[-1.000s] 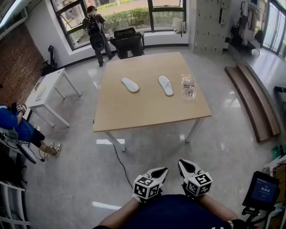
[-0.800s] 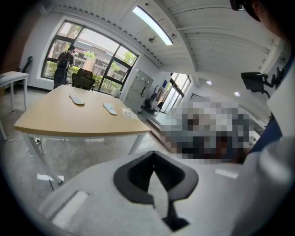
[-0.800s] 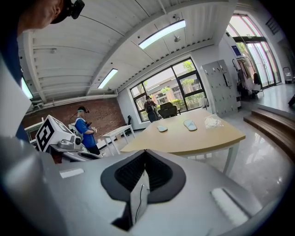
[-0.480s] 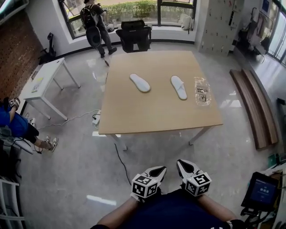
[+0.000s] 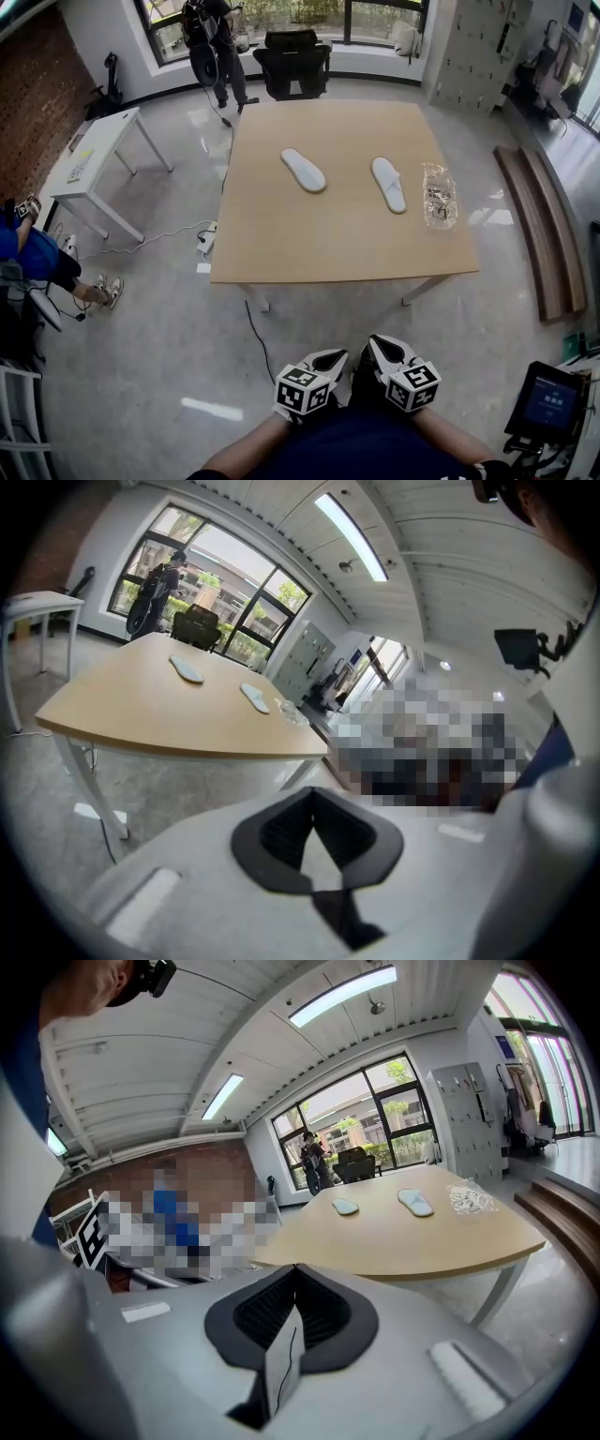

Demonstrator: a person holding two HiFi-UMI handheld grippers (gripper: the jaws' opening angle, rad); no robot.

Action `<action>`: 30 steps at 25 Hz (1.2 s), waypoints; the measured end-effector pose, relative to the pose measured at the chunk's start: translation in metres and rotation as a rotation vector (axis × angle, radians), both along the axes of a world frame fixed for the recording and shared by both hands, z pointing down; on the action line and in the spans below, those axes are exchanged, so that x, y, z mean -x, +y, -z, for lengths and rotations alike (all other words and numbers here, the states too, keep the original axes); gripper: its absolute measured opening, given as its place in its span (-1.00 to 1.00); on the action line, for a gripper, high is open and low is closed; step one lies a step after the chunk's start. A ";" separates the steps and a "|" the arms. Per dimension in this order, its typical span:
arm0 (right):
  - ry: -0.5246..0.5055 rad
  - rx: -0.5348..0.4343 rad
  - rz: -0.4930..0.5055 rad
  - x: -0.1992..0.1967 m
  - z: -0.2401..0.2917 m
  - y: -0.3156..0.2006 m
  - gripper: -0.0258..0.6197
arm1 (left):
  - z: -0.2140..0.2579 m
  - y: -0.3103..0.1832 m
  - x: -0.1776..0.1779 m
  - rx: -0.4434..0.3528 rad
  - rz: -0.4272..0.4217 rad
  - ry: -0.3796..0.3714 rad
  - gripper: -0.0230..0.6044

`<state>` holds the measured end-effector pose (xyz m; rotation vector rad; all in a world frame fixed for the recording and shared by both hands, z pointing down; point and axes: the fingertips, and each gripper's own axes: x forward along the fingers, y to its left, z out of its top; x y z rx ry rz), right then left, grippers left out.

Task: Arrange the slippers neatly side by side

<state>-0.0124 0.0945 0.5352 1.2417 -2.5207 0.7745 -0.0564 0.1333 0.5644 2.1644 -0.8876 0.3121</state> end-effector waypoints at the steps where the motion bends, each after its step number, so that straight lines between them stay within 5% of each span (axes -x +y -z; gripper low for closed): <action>1: -0.007 -0.004 0.002 0.003 0.002 -0.001 -0.89 | 0.000 0.000 0.002 -0.001 0.003 -0.006 -0.92; 16: -0.093 -0.090 0.112 -0.056 0.020 -0.127 -0.89 | 0.026 -0.119 -0.059 -0.093 0.079 -0.115 -0.92; 30: -0.141 -0.064 0.092 -0.111 0.009 -0.174 -0.89 | 0.019 -0.161 -0.108 -0.073 0.080 -0.159 -0.92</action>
